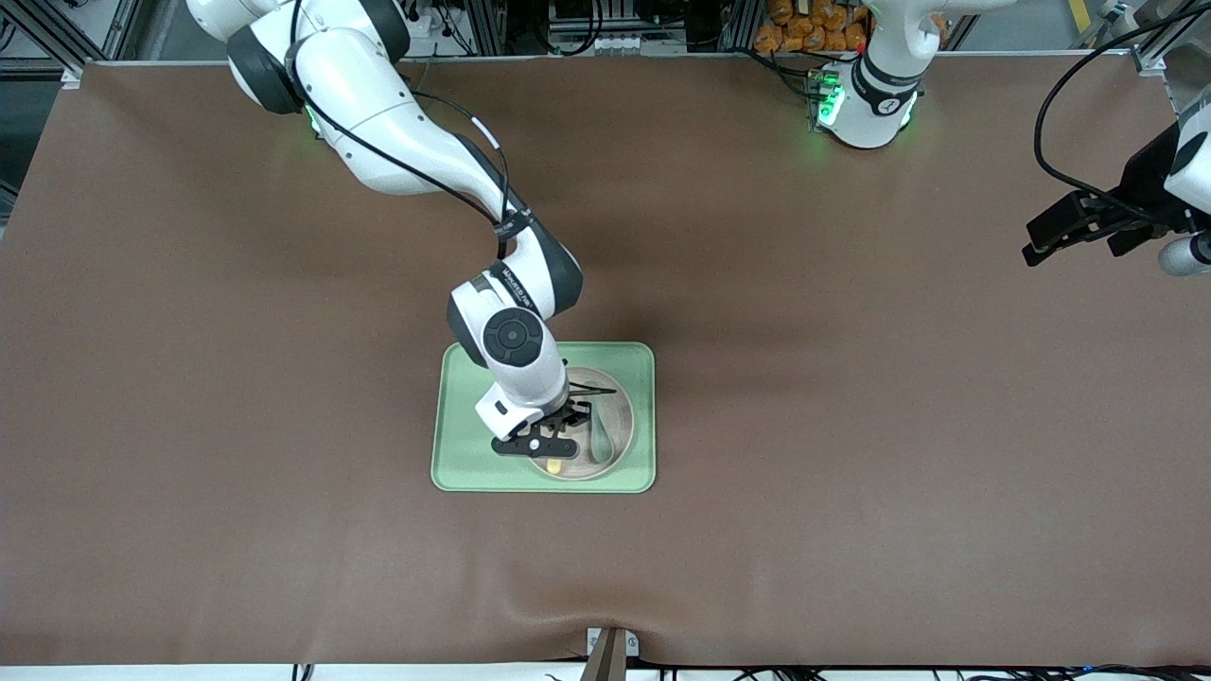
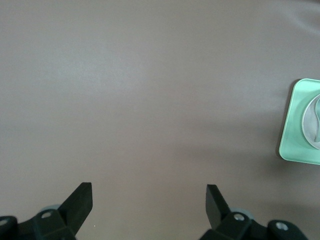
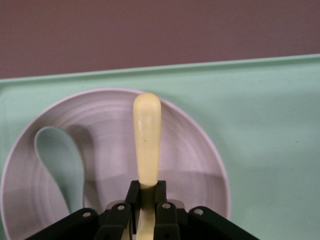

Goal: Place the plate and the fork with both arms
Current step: 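Lift the fork with the right gripper and set it beside the plate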

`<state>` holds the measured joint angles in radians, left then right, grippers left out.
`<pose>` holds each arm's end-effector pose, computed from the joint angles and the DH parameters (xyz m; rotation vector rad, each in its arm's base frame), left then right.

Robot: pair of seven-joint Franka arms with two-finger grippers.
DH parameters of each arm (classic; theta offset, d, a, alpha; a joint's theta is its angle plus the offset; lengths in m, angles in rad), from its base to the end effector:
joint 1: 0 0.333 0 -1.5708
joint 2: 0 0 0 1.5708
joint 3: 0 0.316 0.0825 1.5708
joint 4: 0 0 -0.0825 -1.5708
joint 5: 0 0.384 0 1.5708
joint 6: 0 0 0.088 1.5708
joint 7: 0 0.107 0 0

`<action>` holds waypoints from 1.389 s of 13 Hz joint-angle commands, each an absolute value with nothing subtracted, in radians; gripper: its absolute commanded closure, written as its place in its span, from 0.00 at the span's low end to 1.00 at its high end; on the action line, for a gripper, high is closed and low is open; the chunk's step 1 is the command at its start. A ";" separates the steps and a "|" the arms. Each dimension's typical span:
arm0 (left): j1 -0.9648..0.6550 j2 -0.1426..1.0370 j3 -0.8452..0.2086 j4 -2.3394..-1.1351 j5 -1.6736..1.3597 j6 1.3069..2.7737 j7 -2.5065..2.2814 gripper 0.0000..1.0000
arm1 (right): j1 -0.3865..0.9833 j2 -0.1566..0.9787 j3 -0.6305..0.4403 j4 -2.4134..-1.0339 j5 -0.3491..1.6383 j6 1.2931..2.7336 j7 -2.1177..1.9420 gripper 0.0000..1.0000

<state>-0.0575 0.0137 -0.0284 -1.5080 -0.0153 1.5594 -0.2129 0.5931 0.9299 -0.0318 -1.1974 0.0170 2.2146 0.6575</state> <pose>0.5561 -0.0494 0.6455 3.1138 0.1973 0.0545 0.6472 0.4159 0.2243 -3.0947 0.1423 -0.1211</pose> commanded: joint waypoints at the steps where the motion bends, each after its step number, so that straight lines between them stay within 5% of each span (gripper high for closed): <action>1: -0.058 -0.003 -0.029 -1.520 0.006 1.560 -0.187 0.00 | 0.508 0.875 0.014 -1.189 0.031 2.151 0.632 1.00; 8: -0.058 -0.005 -0.031 -1.517 0.003 1.562 -0.189 0.00 | 0.430 0.784 0.025 -1.321 0.052 2.106 0.502 1.00; 15: -0.058 -0.009 -0.035 -1.516 -0.003 1.562 -0.192 0.00 | 0.400 0.632 0.023 -1.715 0.048 2.428 0.428 1.00; 18: -0.058 -0.009 -0.035 -1.514 -0.003 1.563 -0.192 0.00 | 0.399 0.632 0.023 -1.749 0.054 2.471 0.449 1.00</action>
<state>-0.0584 0.0124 -0.0329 -1.5061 -0.0152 1.5605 -0.2126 0.4161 0.6814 0.0076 -1.6796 0.0395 2.4467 0.4567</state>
